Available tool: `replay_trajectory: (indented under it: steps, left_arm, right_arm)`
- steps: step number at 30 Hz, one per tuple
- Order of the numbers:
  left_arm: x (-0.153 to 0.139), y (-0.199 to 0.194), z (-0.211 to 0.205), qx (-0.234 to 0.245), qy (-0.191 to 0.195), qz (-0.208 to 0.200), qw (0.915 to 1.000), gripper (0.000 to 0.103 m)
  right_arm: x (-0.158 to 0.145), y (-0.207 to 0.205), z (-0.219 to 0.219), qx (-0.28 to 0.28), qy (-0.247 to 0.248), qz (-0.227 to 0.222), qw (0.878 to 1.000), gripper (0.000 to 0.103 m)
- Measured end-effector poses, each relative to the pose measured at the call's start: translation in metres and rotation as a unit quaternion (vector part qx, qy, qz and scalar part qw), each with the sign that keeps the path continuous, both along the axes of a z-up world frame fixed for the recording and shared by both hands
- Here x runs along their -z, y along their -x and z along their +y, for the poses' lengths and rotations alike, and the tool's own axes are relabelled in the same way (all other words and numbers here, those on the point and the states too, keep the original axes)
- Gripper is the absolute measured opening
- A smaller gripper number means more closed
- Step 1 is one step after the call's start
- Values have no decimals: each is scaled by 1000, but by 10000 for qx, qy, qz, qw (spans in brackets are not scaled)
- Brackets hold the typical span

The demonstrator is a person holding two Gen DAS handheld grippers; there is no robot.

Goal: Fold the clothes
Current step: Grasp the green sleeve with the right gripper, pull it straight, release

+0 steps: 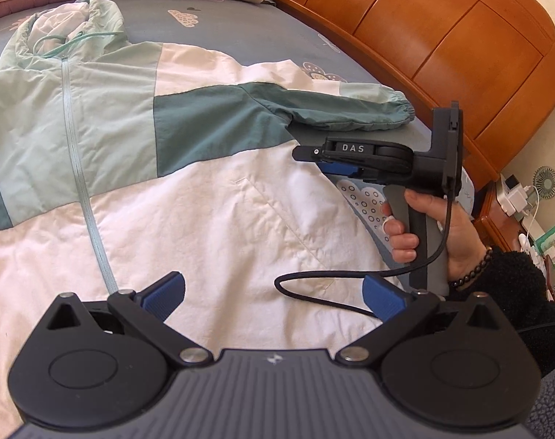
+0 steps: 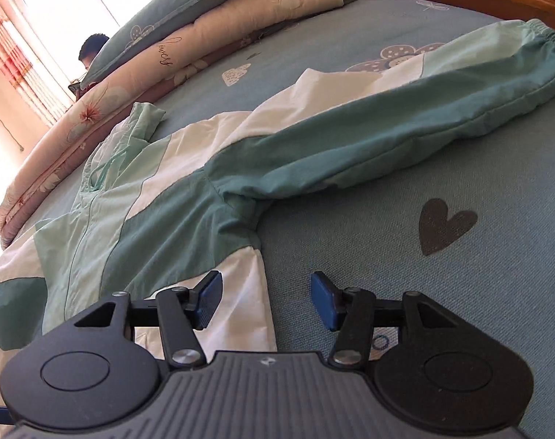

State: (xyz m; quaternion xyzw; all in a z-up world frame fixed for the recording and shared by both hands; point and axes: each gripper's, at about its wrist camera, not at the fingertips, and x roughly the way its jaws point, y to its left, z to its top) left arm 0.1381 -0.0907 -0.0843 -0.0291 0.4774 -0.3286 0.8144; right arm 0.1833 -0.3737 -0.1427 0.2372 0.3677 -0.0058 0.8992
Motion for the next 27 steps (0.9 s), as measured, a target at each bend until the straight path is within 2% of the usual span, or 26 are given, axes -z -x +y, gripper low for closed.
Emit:
replay_trajectory:
  steps: [1, 2, 3, 4, 8, 9, 10, 11, 12, 14, 16, 17, 18, 19, 22, 25, 27]
  left_arm:
    - [2, 1, 0, -19, -20, 19, 10000, 102]
    - [3, 1, 0, -42, -34, 43, 10000, 102]
    - [4, 2, 1, -54, 0, 68, 10000, 102]
    - [4, 4, 3, -64, 51, 93, 9999, 102]
    - [4, 4, 5, -80, 117, 105, 9998, 102]
    - [4, 4, 5, -100, 92, 95, 9999, 102]
    - [4, 3, 5, -129, 76, 86, 9999, 102]
    - [3, 2, 6, -146, 81, 89, 9998, 102]
    - [2, 1, 6, -155, 105, 91, 9998, 102]
    - [1, 1, 6, -141, 150, 80, 9998, 102]
    - [2, 1, 6, -124, 170, 82, 9997, 102]
    - [2, 1, 6, -125, 149, 95, 9998, 102]
    - [4, 1, 6, -136, 120, 108, 9998, 102]
    - [5, 0, 7, -149, 101, 126, 9998, 102]
    - [9, -3, 8, -194, 53, 184, 9996, 102]
    - [11, -4, 7, -219, 55, 205, 9995, 102]
    - [11, -3, 5, -177, 64, 195, 9996, 102]
  right_arm:
    - [1, 1, 4, -95, 141, -54, 9998, 58]
    - [2, 2, 8, -202, 254, -61, 9995, 42]
    - [1, 2, 13, -339, 238, 75, 9991, 11]
    - [2, 2, 14, -446, 91, 194, 9988, 9]
    - [-3, 13, 19, -870, -148, 398, 9953, 10]
    - [-7, 15, 17, -907, -180, 375, 9950, 15]
    - [-9, 14, 10, -782, -305, 284, 9961, 18]
    - [-11, 11, -2, -580, -567, 155, 9966, 28]
    - [-11, 8, -15, -334, -855, 33, 9958, 45]
    - [-4, -7, -44, 392, -1386, -140, 9895, 50]
    - [7, -22, -63, 878, -1579, -141, 9834, 47]
    - [11, -30, -70, 919, -1654, -214, 9817, 33]
    - [11, -37, -74, 880, -1656, -319, 9817, 14]
    - [9, -44, -77, 838, -1609, -434, 9824, 10]
    - [-13, -61, -84, 793, -1141, -725, 9876, 8]
    - [-21, -66, -94, 1019, -1138, -557, 9867, 8]
    - [-23, -62, -94, 1053, -1131, -491, 9868, 13]
